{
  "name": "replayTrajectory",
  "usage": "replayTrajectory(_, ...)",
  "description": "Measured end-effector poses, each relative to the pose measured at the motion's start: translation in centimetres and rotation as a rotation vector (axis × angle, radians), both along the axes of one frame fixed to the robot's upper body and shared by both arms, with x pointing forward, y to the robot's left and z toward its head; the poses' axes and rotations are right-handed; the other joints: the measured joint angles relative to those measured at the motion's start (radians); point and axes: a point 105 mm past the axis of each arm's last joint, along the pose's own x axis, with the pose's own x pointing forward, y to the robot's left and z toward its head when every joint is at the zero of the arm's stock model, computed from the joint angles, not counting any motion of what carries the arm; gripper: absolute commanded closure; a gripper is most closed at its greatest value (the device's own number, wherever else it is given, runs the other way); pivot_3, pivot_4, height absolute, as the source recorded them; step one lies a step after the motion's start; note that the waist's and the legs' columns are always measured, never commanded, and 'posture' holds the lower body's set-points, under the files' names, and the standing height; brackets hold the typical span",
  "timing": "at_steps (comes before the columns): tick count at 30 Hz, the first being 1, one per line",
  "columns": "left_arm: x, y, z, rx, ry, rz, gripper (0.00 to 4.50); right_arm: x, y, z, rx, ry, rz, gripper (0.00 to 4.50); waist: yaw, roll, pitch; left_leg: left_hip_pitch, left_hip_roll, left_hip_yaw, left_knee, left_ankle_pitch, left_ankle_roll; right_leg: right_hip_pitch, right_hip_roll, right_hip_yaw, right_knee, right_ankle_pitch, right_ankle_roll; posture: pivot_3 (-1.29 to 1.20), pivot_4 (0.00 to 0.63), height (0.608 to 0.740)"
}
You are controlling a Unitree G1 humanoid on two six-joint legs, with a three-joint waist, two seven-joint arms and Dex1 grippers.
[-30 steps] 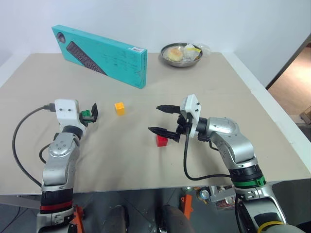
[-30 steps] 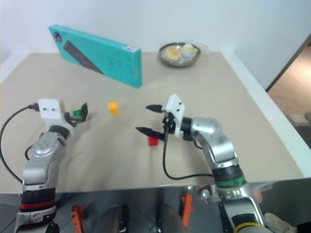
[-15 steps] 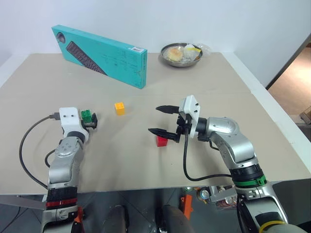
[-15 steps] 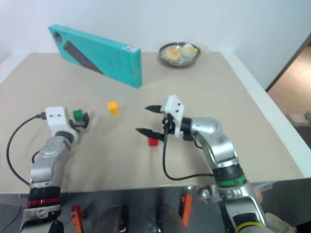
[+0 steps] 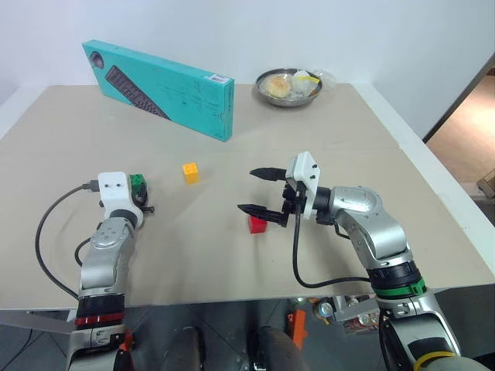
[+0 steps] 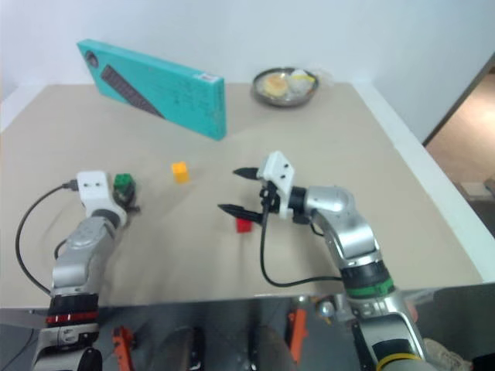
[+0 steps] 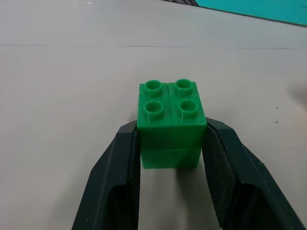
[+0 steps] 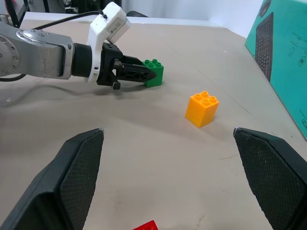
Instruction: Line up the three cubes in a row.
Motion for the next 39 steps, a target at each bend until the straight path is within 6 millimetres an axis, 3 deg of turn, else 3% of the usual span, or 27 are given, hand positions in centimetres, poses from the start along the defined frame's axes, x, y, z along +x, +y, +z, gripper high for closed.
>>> replayTrajectory(4,-1.0,0.7,0.0,0.096,0.010,-0.119,3.24,-0.1,-0.4,-0.2,-0.017,0.004,-0.001,0.00,-0.002,0.000,0.000,0.000,0.001,0.001,-0.001,0.000,0.000,-0.001,0.000,0.000,0.000,-0.001,-0.001,0.00,0.150,0.740)
replayTrajectory(7,-2.1,-0.2,0.1,0.155,0.013,-0.304,3.24,-0.6,-1.0,-0.8,-0.040,0.019,0.014,0.00,0.000,0.000,0.000,0.000,0.001,0.001,-0.002,0.000,-0.001,-0.001,-0.001,0.000,0.000,-0.002,-0.002,0.00,0.150,0.740)
replayTrajectory(12,-5.2,-6.7,1.3,0.250,-0.025,-0.884,3.24,-2.7,-1.8,-1.3,-0.087,0.034,0.101,0.00,0.005,0.000,0.000,0.000,0.001,0.001,-0.003,0.000,-0.001,-0.001,-0.007,-0.001,-0.001,-0.006,-0.007,0.00,0.150,0.740)
replayTrajectory(16,-6.4,-10.1,1.4,0.280,-0.022,-1.155,3.24,-3.6,-2.4,-2.0,-0.114,0.065,0.129,0.00,0.004,0.000,0.000,0.000,-0.001,0.001,-0.002,0.000,0.000,-0.001,-0.005,-0.001,-0.001,-0.006,-0.007,0.00,0.150,0.740)
replayTrajectory(20,-6.4,-12.4,1.9,0.313,-0.020,-1.346,3.24,-3.9,-2.9,-2.2,-0.132,0.068,0.126,0.00,0.004,0.000,0.000,0.000,-0.001,0.000,-0.002,0.000,0.000,-0.001,-0.001,-0.001,0.000,-0.005,-0.008,0.00,0.150,0.740)
replayTrajectory(26,-6.1,-13.2,1.2,0.320,0.021,-1.479,3.24,-3.8,-3.5,-1.8,-0.131,0.050,0.090,0.00,0.000,0.000,0.000,0.000,0.000,-0.001,-0.003,-0.001,-0.001,-0.001,0.001,-0.001,0.000,-0.004,-0.003,0.00,0.150,0.740)
replayTrajectory(39,-5.8,-12.6,-0.2,0.363,0.058,-1.494,3.24,-4.0,-3.7,-2.1,-0.133,0.057,0.063,0.00,0.000,0.000,0.000,0.000,-0.001,-0.002,-0.001,-0.001,-0.001,-0.001,0.000,-0.001,0.000,-0.004,-0.003,0.00,0.150,0.740)
